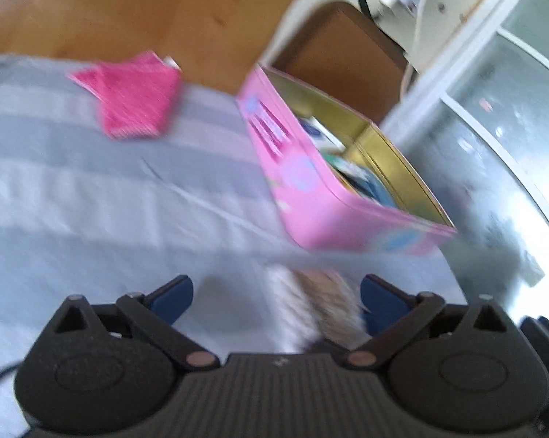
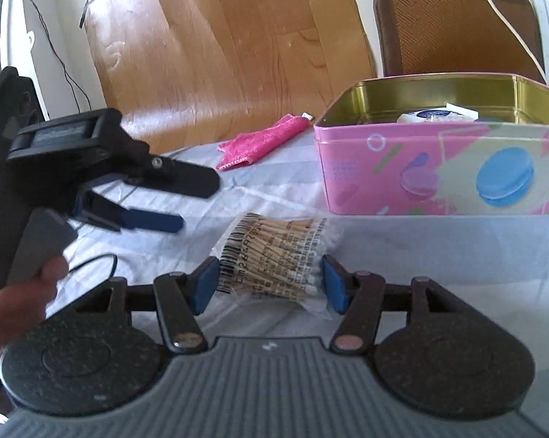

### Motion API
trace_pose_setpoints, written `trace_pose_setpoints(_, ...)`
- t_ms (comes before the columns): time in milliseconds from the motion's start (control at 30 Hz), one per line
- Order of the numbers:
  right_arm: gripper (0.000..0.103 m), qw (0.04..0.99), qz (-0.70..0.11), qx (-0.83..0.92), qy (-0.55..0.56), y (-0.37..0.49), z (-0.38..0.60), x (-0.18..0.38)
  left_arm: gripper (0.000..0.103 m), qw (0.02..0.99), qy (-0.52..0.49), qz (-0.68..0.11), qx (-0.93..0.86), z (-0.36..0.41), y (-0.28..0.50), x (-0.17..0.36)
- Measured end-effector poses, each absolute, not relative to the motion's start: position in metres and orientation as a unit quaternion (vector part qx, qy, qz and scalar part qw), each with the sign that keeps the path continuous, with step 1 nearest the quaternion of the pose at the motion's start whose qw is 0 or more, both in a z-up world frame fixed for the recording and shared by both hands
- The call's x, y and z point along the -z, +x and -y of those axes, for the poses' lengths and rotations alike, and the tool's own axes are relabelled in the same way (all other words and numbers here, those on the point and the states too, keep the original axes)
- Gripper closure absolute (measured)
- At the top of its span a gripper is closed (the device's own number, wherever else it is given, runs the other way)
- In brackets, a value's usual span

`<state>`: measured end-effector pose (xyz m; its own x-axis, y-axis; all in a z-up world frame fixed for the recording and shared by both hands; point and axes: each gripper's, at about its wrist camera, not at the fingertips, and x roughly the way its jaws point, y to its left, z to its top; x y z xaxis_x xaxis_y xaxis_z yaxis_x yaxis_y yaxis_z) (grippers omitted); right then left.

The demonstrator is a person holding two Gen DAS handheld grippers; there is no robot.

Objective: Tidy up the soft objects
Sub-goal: 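Pass the swab bag from the right gripper into the left gripper, then drop the swab bag into the pink tin with the left gripper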

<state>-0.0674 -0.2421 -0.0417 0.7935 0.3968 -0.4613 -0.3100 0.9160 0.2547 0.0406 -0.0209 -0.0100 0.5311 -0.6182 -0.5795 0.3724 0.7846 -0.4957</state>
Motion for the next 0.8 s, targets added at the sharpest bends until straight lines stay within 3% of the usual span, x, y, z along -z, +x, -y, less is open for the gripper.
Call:
trace_pose_setpoints(100, 0.041, 0.940, -0.259, -0.195, 0.108, -0.067, 0.249, 0.043, 0.012, 0.840, -0.162, -0.418, 0.304, 0.041, 0.035, 0.013)
trace_pose_setpoints(200, 0.041, 0.938, -0.254, -0.200, 0.120, -0.070, 0.252, 0.044, 0.041, 0.836, -0.160, -0.427, 0.304, 0.055, 0.029, 0.016)
trace_pose_setpoints(400, 0.041, 0.961, -0.197, -0.170, 0.094, -0.097, 0.254, 0.037, 0.042, 0.837, -0.122, -0.425, 0.323, 0.082, 0.021, 0.013)
trace_pose_setpoints(633, 0.041, 0.990, -0.074, -0.108, 0.051, -0.112, 0.288, 0.005, 0.039, 0.854, -0.079, -0.339, 0.386, 0.128, 0.012, -0.040)
trace_pose_setpoints(800, 0.041, 0.997, -0.047, -0.049, 0.037, -0.079, 0.320, -0.004, 0.036, 0.862, -0.053, -0.302, 0.403, 0.183, 0.034, -0.064)
